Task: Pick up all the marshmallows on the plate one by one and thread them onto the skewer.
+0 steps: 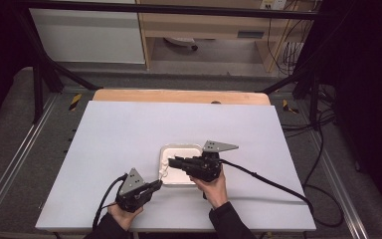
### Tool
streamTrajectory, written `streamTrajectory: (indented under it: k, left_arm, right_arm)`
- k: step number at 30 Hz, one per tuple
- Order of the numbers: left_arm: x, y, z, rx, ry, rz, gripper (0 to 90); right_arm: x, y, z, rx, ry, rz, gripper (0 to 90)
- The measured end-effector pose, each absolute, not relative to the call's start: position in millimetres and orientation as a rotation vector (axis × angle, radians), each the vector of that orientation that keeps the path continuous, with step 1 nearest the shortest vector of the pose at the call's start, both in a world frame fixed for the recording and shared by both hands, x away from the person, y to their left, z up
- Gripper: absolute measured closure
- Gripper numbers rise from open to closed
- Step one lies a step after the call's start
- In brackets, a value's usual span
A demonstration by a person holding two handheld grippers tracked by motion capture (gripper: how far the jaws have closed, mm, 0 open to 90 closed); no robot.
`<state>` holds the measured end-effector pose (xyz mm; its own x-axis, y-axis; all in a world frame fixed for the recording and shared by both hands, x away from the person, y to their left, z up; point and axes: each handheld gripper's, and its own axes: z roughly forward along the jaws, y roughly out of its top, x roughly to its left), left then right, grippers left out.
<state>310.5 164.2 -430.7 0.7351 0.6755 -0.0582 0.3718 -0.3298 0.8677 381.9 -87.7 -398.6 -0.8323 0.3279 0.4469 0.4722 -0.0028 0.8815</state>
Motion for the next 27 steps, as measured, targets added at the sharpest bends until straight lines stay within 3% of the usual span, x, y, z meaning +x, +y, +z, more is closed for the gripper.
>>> streamTrajectory:
  k: [19, 21, 22, 25, 27]
  left_arm:
    - [314.0, 166.3, -424.8, 1.911, 0.779, 0.407, 88.9]
    - [313.8, 166.4, -426.9, 1.921, 0.776, 0.399, 88.9]
    - [314.1, 166.3, -427.9, 1.922, 0.775, 0.396, 88.9]
    - [315.1, 167.2, -427.1, 1.91, 0.798, 0.401, 88.9]
    - [320.5, 173.1, -427.8, 1.875, 0.814, 0.356, 88.9]
  right_arm:
    - [381.1, -77.1, -409.7, -0.866, -2.157, -1.927, 81.1]
    - [381.1, -77.7, -409.4, -0.876, -2.174, -1.919, 75.0]
    - [380.6, -77.7, -409.5, -0.897, -2.199, -1.916, 64.8]
    - [380.1, -80.0, -410.0, -0.923, -2.206, -1.916, 52.2]
    - [379.0, -81.5, -408.9, -0.908, -2.2, -1.911, 51.7]
